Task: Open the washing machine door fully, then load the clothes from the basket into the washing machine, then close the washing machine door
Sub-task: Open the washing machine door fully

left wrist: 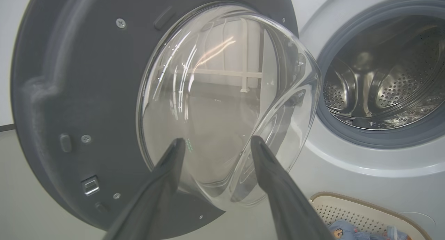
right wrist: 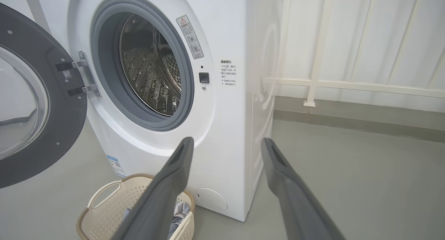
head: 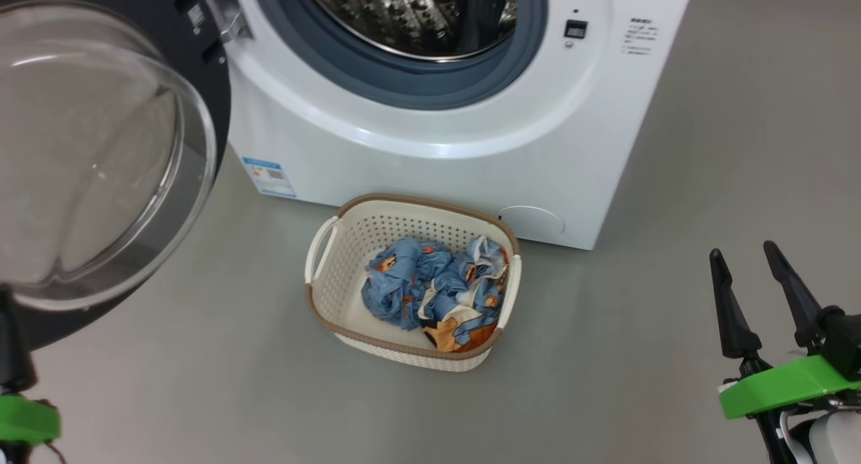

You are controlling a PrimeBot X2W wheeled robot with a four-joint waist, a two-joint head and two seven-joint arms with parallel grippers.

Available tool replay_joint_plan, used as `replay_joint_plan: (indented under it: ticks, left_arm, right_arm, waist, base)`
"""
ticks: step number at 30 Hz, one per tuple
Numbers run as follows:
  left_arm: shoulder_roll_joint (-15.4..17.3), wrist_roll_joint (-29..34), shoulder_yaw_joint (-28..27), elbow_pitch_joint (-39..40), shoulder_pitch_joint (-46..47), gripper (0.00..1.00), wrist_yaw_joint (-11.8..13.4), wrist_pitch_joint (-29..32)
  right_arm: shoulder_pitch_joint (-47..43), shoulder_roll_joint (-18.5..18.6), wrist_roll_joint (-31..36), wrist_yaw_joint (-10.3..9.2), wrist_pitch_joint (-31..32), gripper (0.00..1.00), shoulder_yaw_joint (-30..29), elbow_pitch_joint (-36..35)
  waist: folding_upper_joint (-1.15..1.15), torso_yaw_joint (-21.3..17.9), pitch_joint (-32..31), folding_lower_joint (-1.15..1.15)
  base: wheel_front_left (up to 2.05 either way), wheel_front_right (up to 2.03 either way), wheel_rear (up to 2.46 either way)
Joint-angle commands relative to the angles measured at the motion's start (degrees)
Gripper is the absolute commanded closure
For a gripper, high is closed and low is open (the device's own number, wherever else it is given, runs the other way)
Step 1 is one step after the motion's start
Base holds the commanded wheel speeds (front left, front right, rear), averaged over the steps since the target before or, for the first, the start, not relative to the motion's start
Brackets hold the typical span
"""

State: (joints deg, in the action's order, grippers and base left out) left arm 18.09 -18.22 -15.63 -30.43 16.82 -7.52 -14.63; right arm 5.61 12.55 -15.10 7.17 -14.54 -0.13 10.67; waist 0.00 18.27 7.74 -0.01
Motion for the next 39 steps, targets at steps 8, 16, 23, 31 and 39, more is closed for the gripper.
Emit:
replay_joint_plan:
  ticks: [8, 16, 23, 31, 39]
  left_arm:
    - [0.6, -2.5, 3.4, 7.2, -4.0, 0.00, 0.0, -0.4]
    - [0.8, -5.4, 7.9, 14.7, -8.2, 0.00, 0.0, -0.4]
    - [0.8, -5.8, 10.8, 18.8, -10.5, 0.00, 0.0, -0.4]
    - [0.8, -7.4, 13.3, 20.4, -11.6, 0.00, 0.0, -0.4]
    - [0.6, -8.8, 15.0, 21.4, -12.1, 0.00, 0.0, -0.4]
  right_arm:
    - [-1.2, 0.0, -1.3, 0.32, -0.5, 0.00, 0.7, -2.0]
    - [-1.8, -0.3, -1.2, 0.32, -0.5, 0.00, -0.1, -2.6]
    - [-2.5, -0.6, -1.3, 0.32, -0.5, 0.00, -0.5, -3.0]
    - [-2.4, -0.7, -1.1, 0.32, -0.5, 0.00, -0.8, -3.6]
    - [-2.7, -0.9, -1.0, 0.32, -0.5, 0.00, -1.1, -3.8]
  waist:
    - [0.00, -4.2, -1.5, 0.01]
    - [0.00, -8.7, -1.7, 0.01]
    - [0.00, -12.1, -1.9, 0.01]
    - [0.00, -15.4, -1.2, 0.01]
    - [0.00, -17.5, -1.2, 0.01]
  base:
    - [0.00, 0.00, 0.00]
    - [0.00, 0.00, 0.00]
    - [0.00, 0.00, 0.00]
    - [0.00, 0.00, 0.00]
    - [0.00, 0.00, 0.00]
